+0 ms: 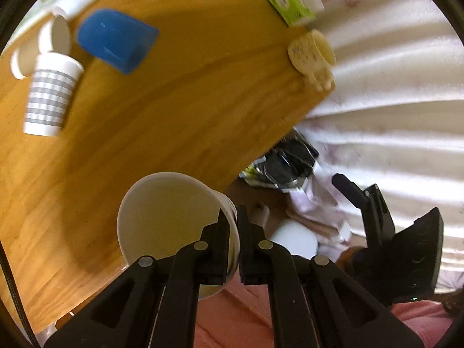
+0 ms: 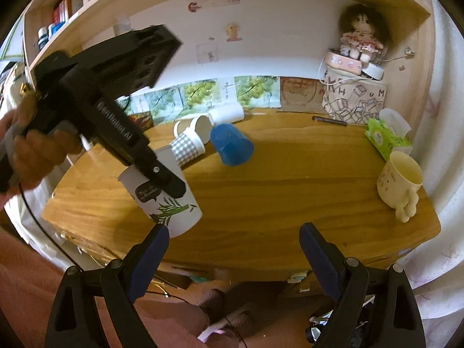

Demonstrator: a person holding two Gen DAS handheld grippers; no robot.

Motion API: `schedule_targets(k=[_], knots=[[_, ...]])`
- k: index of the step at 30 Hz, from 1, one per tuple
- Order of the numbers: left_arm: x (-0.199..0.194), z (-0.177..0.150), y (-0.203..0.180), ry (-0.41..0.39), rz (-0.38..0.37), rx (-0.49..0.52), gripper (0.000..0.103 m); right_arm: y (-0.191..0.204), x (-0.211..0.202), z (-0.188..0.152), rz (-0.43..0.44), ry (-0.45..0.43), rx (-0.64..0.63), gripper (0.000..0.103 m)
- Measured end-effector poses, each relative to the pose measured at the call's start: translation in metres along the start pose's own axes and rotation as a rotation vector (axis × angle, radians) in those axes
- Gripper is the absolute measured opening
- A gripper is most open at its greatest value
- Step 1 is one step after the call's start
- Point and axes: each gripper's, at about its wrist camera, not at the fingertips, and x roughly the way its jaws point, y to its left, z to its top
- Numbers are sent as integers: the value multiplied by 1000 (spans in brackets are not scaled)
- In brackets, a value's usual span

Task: Flip cup upright
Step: 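Lift the held cup with the left gripper and turn it rim-down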

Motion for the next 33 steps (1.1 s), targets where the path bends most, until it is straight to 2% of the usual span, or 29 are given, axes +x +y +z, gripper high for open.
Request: schedule_targets(k=[6, 10, 15, 26, 33], knots=[[18, 11, 10, 134, -85, 28, 4, 12, 7, -2, -3, 27, -6, 92], [29, 18, 20, 218, -101, 55, 4, 20, 15, 0, -5, 49, 0, 92], [45, 29, 38, 309, -145, 38, 4, 26, 27, 4, -6, 86, -4, 92], [69, 50, 73, 442, -195, 43, 7, 31, 50, 17, 14, 146, -42, 92], [68, 60, 88, 445, -215, 40, 13, 34, 64, 23, 27, 174, -45, 92]])
